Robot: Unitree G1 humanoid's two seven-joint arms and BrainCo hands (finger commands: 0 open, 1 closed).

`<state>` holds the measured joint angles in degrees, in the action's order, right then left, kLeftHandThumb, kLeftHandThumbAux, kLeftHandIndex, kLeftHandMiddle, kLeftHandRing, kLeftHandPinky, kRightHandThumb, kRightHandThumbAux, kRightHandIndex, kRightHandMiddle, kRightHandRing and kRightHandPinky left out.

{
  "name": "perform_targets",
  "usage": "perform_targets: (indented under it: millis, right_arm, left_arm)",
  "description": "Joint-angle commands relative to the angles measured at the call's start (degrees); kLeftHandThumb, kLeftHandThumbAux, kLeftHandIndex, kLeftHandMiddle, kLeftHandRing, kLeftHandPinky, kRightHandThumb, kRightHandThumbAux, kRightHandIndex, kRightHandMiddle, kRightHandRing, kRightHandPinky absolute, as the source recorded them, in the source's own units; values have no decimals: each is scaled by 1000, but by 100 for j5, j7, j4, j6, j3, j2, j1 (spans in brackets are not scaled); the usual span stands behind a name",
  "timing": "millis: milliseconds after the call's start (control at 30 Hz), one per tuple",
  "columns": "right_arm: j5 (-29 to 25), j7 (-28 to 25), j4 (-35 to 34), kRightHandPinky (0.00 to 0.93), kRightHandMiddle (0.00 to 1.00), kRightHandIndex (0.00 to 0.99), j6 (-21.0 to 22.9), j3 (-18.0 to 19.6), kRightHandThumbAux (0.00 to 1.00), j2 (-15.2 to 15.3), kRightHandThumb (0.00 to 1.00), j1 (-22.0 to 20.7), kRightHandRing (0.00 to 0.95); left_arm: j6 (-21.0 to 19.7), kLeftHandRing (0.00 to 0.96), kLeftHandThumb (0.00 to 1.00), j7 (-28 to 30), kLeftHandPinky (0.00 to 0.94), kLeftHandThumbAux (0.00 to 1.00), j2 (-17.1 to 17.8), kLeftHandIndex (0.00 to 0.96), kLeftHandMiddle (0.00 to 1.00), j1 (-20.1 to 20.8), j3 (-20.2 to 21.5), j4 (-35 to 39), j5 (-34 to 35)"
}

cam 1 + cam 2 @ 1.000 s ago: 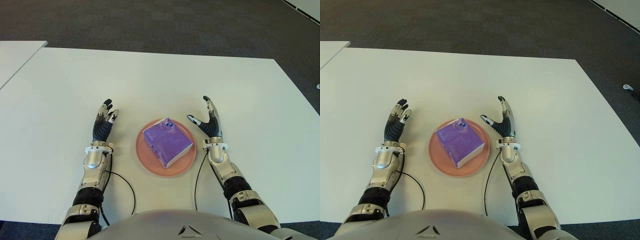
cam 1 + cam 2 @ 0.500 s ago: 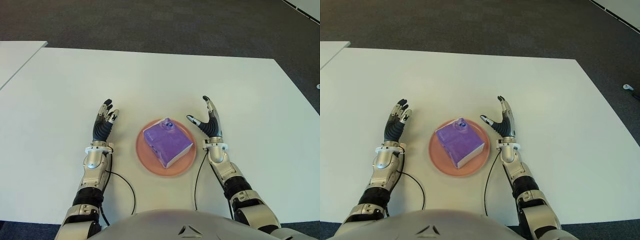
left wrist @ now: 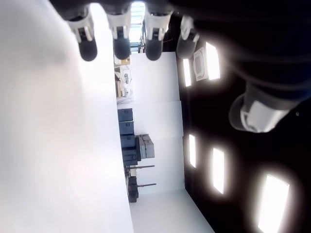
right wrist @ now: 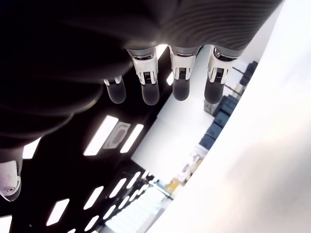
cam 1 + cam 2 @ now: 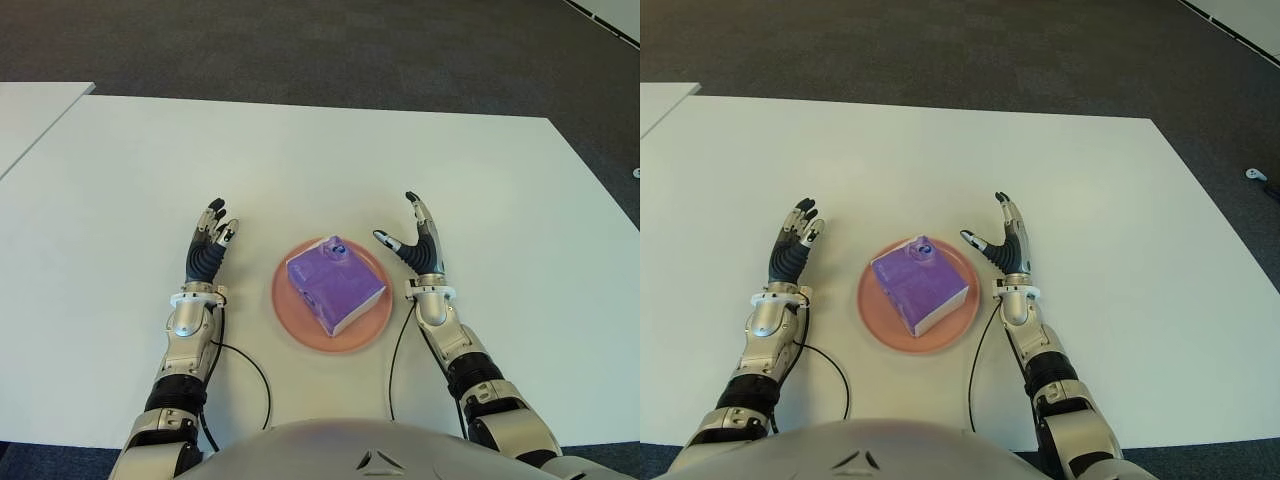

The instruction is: Put the tissue paper into the plate.

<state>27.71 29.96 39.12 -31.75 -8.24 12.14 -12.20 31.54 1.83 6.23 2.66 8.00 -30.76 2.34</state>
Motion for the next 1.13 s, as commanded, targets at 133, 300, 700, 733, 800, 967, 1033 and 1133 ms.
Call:
perform_targets:
  millis: [133, 300, 700, 733, 800, 967, 1033, 1133]
  right_arm:
    - [54, 42, 223, 0, 0, 0, 186, -104, 458, -75, 0, 283, 0]
    - [58, 55, 220, 0, 0, 0, 196, -117, 458, -85, 0, 282, 0]
    - [66, 87, 188, 0, 0, 0, 235, -157, 458, -105, 0, 291, 0]
    - [66, 89, 185, 0, 0, 0, 238, -160, 458, -106, 0, 293, 0]
    - [68, 93, 175, 0, 0, 0, 244, -166, 458, -109, 0, 298, 0]
    - [66, 98, 157, 0, 0, 0, 255, -175, 458, -110, 0, 305, 0]
    - [65, 99, 154, 0, 0, 0, 258, -177, 458, -109, 0, 306, 0]
    - [63, 100, 151, 0, 0, 0, 261, -180, 458, -108, 0, 307, 0]
  left_arm:
    - [-216, 0, 0, 103, 0, 454, 13, 0, 0, -164, -11, -162, 37]
    - [-230, 0, 0, 126, 0, 454, 31, 0, 0, -160, -11, -154, 47]
    - [-250, 0, 0, 195, 0, 441, 62, 0, 0, -167, -7, -130, 84]
    - [-244, 0, 0, 199, 0, 441, 62, 0, 0, -164, -7, -135, 91]
    - [-237, 0, 0, 203, 0, 441, 66, 0, 0, -163, -5, -138, 97]
    - [-259, 0, 0, 192, 0, 444, 69, 0, 0, -166, -14, -114, 98]
    - [-265, 0, 0, 189, 0, 446, 71, 0, 0, -170, -21, -101, 98]
    - [-268, 0, 0, 186, 0, 448, 73, 0, 0, -171, -28, -93, 96]
